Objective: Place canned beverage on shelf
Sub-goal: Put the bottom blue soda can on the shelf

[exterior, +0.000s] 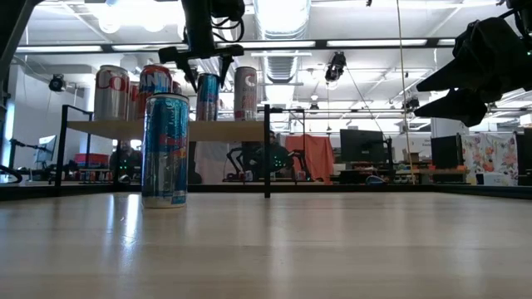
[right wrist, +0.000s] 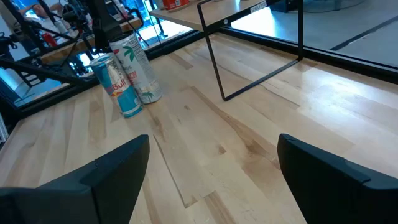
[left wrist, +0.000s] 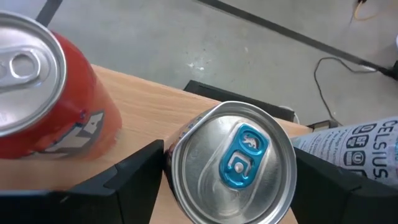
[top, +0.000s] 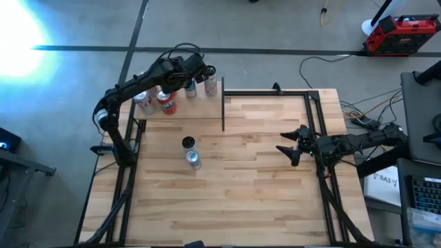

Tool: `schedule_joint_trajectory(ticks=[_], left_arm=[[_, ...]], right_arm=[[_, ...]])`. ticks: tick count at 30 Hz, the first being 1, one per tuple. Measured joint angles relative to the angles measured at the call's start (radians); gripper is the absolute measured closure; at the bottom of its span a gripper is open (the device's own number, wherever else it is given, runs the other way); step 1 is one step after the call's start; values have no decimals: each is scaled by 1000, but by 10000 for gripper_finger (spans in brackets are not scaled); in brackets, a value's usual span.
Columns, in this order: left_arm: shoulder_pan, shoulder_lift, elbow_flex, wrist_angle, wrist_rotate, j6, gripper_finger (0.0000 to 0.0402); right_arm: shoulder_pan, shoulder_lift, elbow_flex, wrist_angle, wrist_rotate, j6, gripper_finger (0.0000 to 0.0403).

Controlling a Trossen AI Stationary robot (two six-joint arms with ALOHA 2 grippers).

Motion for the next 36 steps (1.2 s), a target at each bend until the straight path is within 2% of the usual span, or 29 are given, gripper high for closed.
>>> schedule_joint_trajectory(ticks=[12, 23, 36], left_arm=[[1, -4, 0, 38, 1, 152, 125], [4, -8, 0, 43, 43, 254, 125], [4, -8, 0, 30, 39, 212, 128]], right_arm=[[0, 0, 0, 0, 0, 0, 67], [0, 0, 0, 0, 0, 0, 67], [0, 0, 0, 0, 0, 0, 67]])
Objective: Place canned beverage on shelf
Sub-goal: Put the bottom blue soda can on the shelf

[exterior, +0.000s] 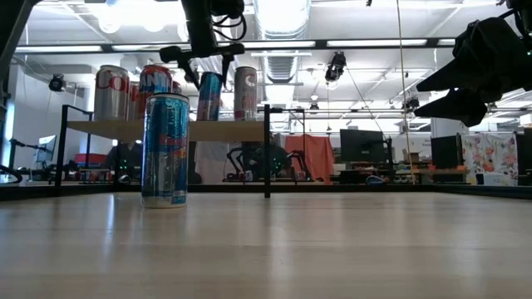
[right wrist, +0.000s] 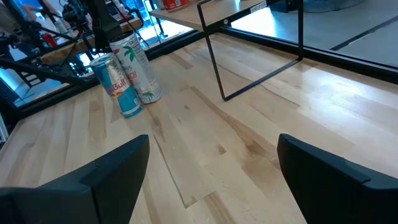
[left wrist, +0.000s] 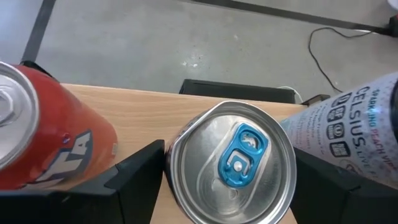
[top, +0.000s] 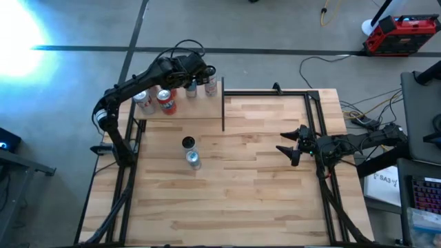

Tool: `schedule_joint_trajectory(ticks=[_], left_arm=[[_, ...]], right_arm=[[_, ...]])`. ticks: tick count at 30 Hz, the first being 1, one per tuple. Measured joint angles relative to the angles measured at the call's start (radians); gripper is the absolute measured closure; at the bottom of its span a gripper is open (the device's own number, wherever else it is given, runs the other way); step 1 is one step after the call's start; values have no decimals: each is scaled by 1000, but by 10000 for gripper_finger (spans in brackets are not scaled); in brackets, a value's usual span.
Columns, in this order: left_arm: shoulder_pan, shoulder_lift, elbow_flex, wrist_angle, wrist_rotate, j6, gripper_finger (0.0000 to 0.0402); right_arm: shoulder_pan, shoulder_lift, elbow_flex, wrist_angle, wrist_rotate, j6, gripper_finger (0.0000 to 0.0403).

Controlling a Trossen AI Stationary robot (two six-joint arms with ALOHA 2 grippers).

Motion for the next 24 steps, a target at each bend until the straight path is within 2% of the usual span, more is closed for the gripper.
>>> schedule_joint_trajectory(ticks=[8, 19, 24], left_arm=[[4, 0, 0, -15, -5, -12, 122], [6, -2, 0, -4, -31, -15, 84], [6, -2, 0, -6, -33, -67, 62]], right_arm=[[0, 0, 0, 0, 0, 0, 67], [0, 0, 0, 0, 0, 0, 67], [0, 0, 0, 0, 0, 0, 67]])
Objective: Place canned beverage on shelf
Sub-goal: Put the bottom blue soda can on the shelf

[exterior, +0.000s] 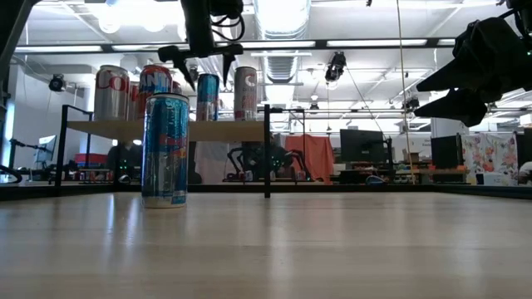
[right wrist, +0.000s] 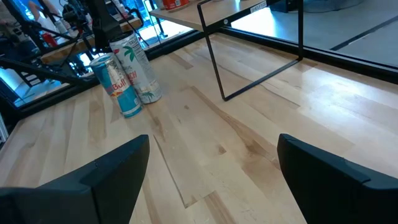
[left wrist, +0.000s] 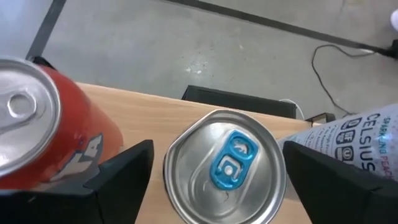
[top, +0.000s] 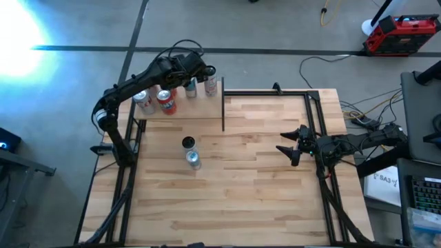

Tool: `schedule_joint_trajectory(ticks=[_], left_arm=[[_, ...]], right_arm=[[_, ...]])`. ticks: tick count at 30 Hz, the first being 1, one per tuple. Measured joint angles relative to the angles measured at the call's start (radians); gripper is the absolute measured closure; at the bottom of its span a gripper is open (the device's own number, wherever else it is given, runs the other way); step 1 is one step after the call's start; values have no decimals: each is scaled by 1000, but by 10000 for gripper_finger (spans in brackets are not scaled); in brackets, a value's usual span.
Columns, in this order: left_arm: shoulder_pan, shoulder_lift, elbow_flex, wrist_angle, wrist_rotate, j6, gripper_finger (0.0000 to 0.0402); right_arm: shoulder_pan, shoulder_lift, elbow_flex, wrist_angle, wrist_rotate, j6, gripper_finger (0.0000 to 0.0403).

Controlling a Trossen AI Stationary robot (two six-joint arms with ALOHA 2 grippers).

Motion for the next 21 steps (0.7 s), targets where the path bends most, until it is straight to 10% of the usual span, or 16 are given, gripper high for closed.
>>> schedule_joint_trajectory(ticks=[21], left_arm=[[0, 0, 0, -47, 10, -215, 91]], right_arm=[[0, 0, 0, 0, 0, 0, 67]])
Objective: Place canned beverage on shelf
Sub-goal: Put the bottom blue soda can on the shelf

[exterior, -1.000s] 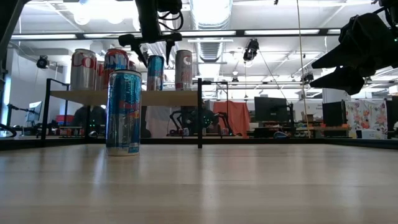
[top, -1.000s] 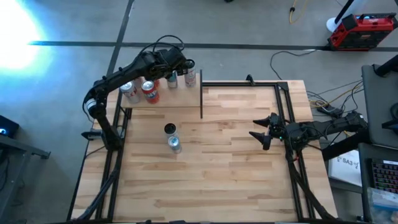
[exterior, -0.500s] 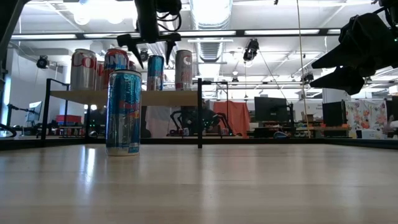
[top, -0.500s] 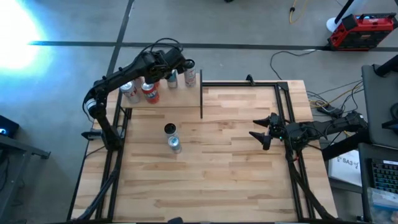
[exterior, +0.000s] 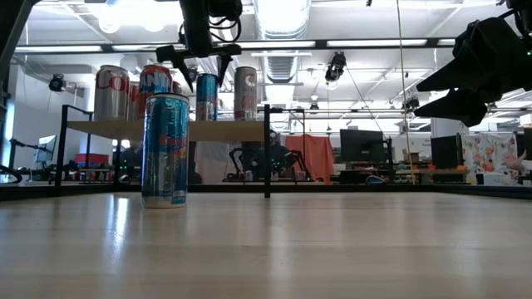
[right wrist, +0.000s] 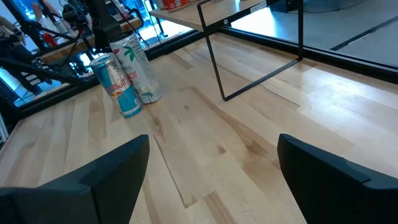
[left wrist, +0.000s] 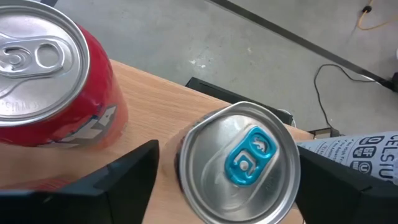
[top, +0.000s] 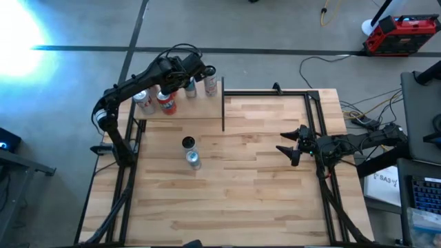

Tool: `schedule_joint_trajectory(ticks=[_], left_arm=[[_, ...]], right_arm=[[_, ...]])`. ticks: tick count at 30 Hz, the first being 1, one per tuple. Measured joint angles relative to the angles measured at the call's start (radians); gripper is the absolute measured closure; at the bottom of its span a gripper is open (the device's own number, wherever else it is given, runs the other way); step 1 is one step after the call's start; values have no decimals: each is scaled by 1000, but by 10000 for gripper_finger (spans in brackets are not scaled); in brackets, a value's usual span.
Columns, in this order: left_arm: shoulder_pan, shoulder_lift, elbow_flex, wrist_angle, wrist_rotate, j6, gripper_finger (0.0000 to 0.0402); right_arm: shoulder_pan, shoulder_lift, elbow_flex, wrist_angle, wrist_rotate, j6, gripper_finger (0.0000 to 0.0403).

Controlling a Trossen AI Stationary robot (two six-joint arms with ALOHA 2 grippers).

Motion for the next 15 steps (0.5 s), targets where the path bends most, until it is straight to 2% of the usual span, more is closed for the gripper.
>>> schedule_joint_trajectory(ticks=[8, 11, 15], left_arm=[[0, 0, 0, -1, 0, 16, 158], [0, 0, 0, 1, 0, 50, 163], [0, 1, 0, 5, 5, 104, 152]], right_arm=[[0, 0, 0, 0, 0, 0, 67], [0, 0, 0, 0, 0, 0, 67], [0, 0, 0, 0, 0, 0, 67]])
